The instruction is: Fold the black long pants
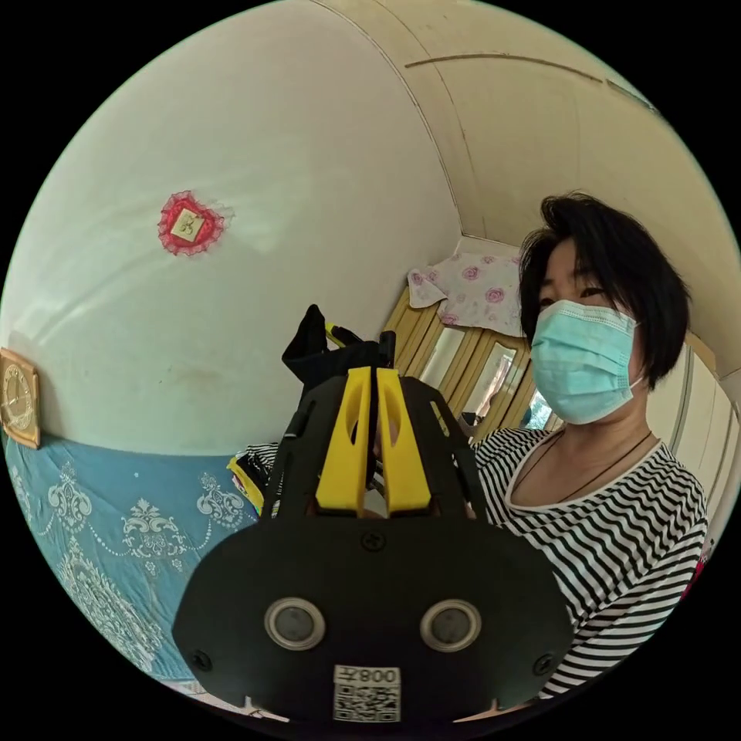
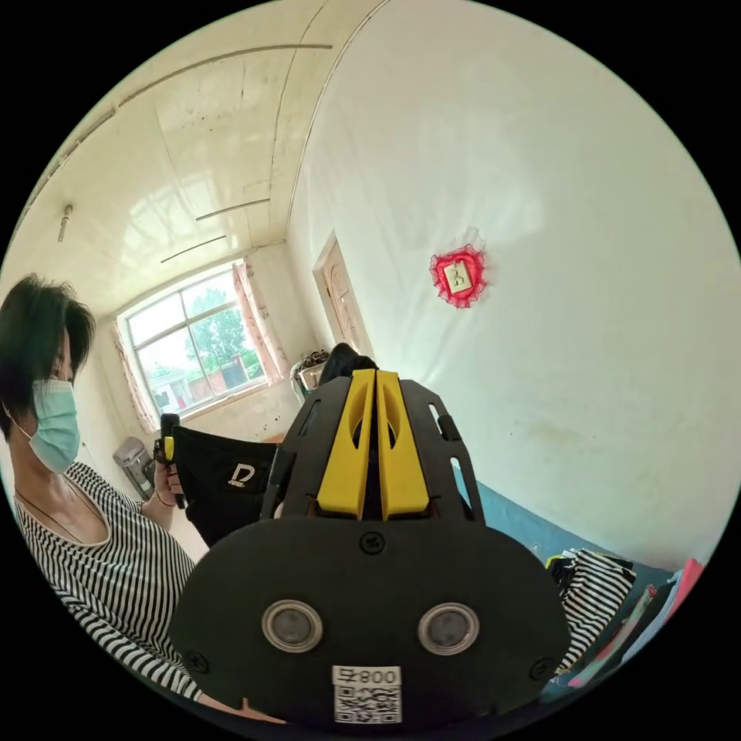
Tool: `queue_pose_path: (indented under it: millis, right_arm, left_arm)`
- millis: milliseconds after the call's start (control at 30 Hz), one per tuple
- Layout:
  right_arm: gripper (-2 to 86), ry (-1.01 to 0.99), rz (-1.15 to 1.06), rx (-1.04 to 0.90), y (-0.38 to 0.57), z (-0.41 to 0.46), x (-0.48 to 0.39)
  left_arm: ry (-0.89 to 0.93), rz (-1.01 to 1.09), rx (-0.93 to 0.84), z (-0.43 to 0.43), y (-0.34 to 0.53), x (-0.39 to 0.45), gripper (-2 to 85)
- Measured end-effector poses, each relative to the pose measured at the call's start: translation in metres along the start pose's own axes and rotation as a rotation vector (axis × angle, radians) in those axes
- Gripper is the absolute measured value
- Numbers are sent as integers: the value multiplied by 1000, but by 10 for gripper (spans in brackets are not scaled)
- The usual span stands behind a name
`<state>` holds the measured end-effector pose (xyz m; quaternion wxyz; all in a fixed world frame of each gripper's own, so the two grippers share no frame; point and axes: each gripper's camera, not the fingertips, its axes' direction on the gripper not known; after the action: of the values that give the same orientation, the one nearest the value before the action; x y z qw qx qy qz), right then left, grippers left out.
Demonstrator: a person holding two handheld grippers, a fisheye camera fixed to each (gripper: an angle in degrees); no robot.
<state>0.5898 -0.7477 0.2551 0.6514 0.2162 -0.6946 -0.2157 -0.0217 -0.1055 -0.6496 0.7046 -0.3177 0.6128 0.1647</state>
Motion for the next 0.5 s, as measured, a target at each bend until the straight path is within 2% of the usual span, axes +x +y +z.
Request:
queue_pose_path:
  millis: [267,400,500]
  right_arm:
    - [0,-49,-50,-331,85,224,41]
    - [1,-69,-59,-545,167,397,55]
    - [-1,-108,-26,-741,254,528,63]
  left_arm:
    - [-239,-270,91,-158,50,-164,14]
    - [-407,-429,74,-235,83,-259,12]
    - [-610,-619,-1,-302,126,-350,6]
